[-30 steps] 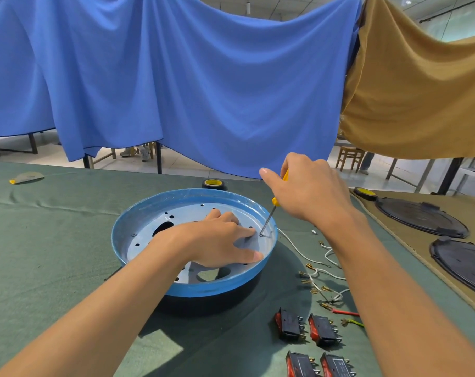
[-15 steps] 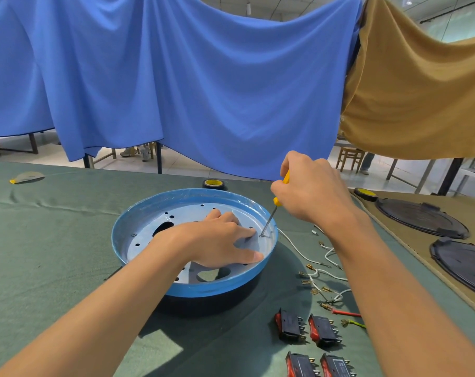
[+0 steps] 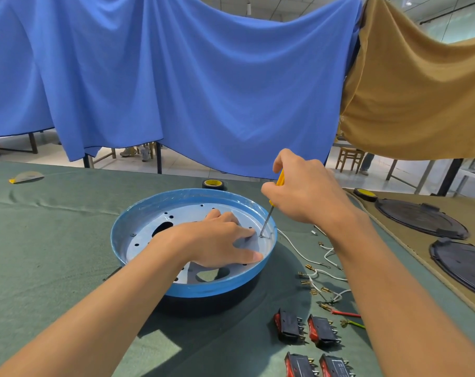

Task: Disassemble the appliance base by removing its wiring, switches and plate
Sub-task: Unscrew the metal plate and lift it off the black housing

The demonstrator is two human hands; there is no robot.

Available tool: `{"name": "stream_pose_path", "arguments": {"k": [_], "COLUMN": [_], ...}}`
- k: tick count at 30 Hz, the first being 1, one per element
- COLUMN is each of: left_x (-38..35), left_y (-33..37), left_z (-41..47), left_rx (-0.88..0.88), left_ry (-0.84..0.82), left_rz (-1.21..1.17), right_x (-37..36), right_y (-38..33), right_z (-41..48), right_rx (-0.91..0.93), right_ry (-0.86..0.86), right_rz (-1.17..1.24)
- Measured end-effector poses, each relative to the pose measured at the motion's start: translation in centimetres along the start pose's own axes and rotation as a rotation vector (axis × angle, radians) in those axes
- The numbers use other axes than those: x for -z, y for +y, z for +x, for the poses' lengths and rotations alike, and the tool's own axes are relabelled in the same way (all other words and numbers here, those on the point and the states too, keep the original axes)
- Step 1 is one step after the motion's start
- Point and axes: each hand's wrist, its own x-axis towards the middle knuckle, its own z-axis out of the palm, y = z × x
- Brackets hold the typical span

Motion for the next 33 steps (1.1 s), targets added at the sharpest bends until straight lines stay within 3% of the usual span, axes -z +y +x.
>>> {"name": "stream_pose_path", "arguments": {"k": [5, 8, 19, 25, 33], "left_x": [-0.5, -0.8, -0.9, 0.7, 1.0], "left_y": [0.4, 0.5, 1.0, 1.4, 2.3], "left_z": [0.0, 0.3, 0.6, 1.1, 2.6], "left_rx": [0.017, 0.021, -0.027, -0.005, -0.013], "left_ry": [0.256, 0.371, 0.464, 0.289, 0.351], "left_rz": [-0.005, 0.032, -0.080, -0.107, -0.196], "right_x": [-0.1, 0.1, 0.3, 0.5, 1.0], "right_y": [0.1, -0.1, -0.2, -0.4, -0.4], "right_z": [0.0, 0.0, -0.4, -0.5, -0.6], "right_rx": [-0.029, -0.016, 0.004, -0.013, 0.001], "right_ry": [0.066, 0.012, 0.027, 0.001, -0.075], "right_rz": [-0.060, 0.002, -0.001, -0.029, 0.063]}}
